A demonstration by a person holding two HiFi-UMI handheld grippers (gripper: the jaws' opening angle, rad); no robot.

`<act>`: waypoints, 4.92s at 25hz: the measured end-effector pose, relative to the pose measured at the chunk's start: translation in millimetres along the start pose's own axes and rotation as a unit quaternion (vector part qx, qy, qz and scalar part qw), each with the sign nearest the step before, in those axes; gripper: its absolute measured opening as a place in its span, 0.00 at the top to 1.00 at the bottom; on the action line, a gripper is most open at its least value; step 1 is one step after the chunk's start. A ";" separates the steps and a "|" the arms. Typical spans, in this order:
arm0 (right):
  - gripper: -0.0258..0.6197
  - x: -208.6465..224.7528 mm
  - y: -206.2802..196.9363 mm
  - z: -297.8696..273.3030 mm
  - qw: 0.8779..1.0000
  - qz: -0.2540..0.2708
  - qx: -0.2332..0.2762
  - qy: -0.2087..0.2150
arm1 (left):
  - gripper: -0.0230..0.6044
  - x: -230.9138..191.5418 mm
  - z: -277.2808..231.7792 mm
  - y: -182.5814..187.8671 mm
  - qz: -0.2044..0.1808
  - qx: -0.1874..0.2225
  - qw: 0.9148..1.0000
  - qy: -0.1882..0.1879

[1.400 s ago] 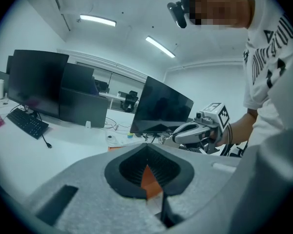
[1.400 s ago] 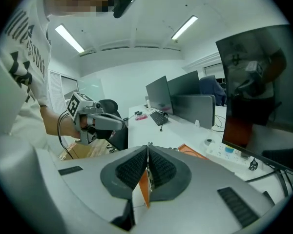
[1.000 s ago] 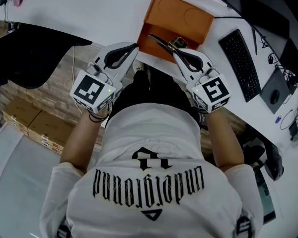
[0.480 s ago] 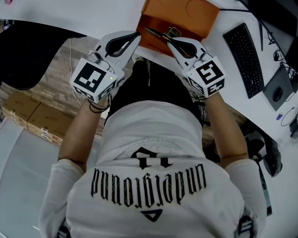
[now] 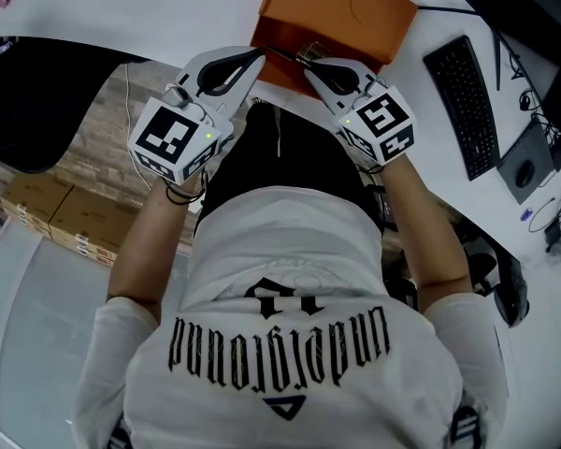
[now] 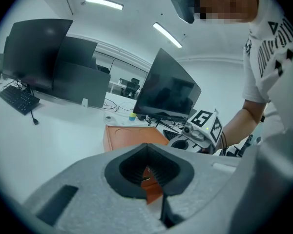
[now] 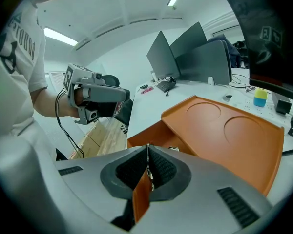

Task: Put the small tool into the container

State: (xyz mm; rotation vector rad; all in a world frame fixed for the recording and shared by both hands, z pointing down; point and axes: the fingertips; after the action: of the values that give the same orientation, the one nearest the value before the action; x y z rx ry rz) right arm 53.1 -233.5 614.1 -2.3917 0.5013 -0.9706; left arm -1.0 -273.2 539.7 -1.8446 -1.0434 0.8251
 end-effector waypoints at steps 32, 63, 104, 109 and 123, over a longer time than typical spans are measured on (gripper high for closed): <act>0.93 34.8 -8.1 -21.2 0.998 0.007 -0.055 -0.037 | 0.94 -4.0 -17.9 -11.8 0.034 -0.004 0.999 0.008; 0.92 -59.6 84.3 84.9 0.983 0.069 0.126 -0.113 | 0.94 26.0 82.2 67.5 -0.031 0.076 0.996 0.028; 0.93 -250.4 64.9 246.3 0.940 0.154 0.280 -0.117 | 0.94 162.8 228.2 163.1 -0.154 0.172 0.971 0.055; 0.93 -242.8 26.3 281.8 0.941 0.152 0.281 -0.108 | 0.94 211.6 209.4 159.6 -0.153 0.159 0.973 0.060; 0.93 -241.6 -85.0 374.5 0.944 0.164 0.274 -0.083 | 0.94 355.9 197.2 139.9 -0.147 0.138 0.974 0.099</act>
State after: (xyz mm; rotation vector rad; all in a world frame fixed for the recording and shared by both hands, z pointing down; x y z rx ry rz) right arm 172.2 74.6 302.9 -1.7987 0.4713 -0.6445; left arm 36.9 69.4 282.1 -1.4616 -0.9877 0.5644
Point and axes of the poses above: the fingertips, and each gripper's own axes: z backward along the fingers, x to its right, y out of its top, and after that the axes turned 15 degrees about -z, right-handed
